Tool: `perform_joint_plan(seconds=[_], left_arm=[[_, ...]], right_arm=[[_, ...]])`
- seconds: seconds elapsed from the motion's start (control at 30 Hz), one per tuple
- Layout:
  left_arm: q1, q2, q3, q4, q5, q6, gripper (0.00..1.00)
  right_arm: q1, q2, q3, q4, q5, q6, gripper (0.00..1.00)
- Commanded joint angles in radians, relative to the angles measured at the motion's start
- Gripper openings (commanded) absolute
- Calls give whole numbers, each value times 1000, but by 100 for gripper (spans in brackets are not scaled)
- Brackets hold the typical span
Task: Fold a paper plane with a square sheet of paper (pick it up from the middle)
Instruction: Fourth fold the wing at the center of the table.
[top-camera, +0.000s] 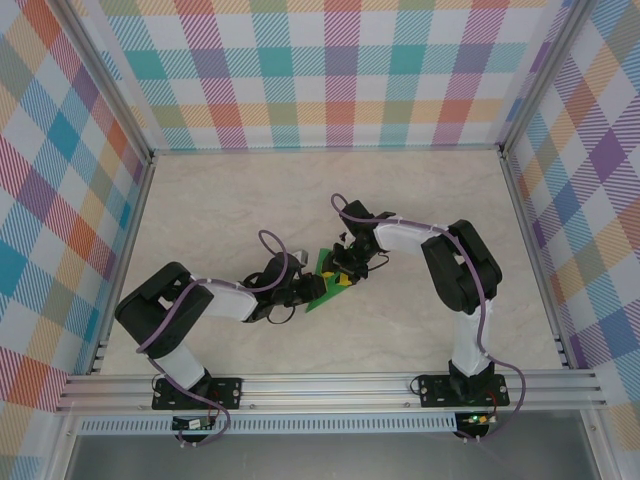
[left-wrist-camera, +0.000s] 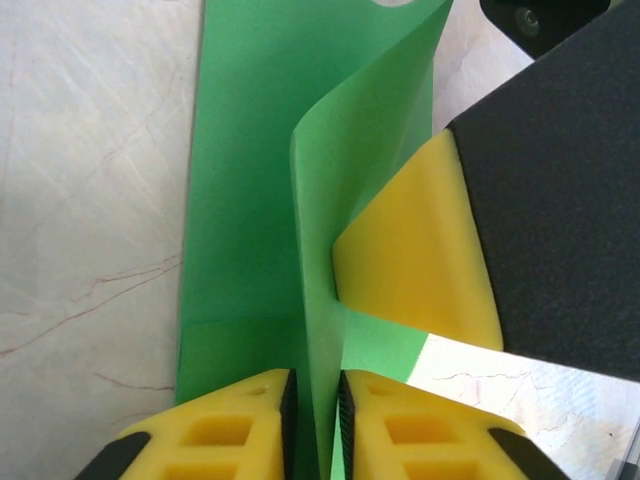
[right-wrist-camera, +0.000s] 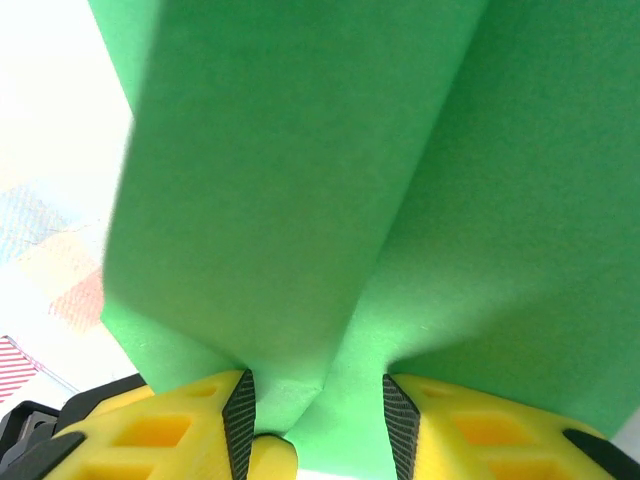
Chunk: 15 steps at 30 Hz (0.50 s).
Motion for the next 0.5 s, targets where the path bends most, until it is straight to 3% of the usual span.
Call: perform_joint_plan(seconds=[0.0,0.23,0.47], left_arm=[[12,6,18,20,14,32,16],[22,-5,10,11,21,38,17],[29,-115,-14,-75,10,44,29]], right_arm=[[-5,39,-42,-56,81,6,42],[-5,42,-42,-61,93,7,42],[-6,49,-41,-89,128,16,42]])
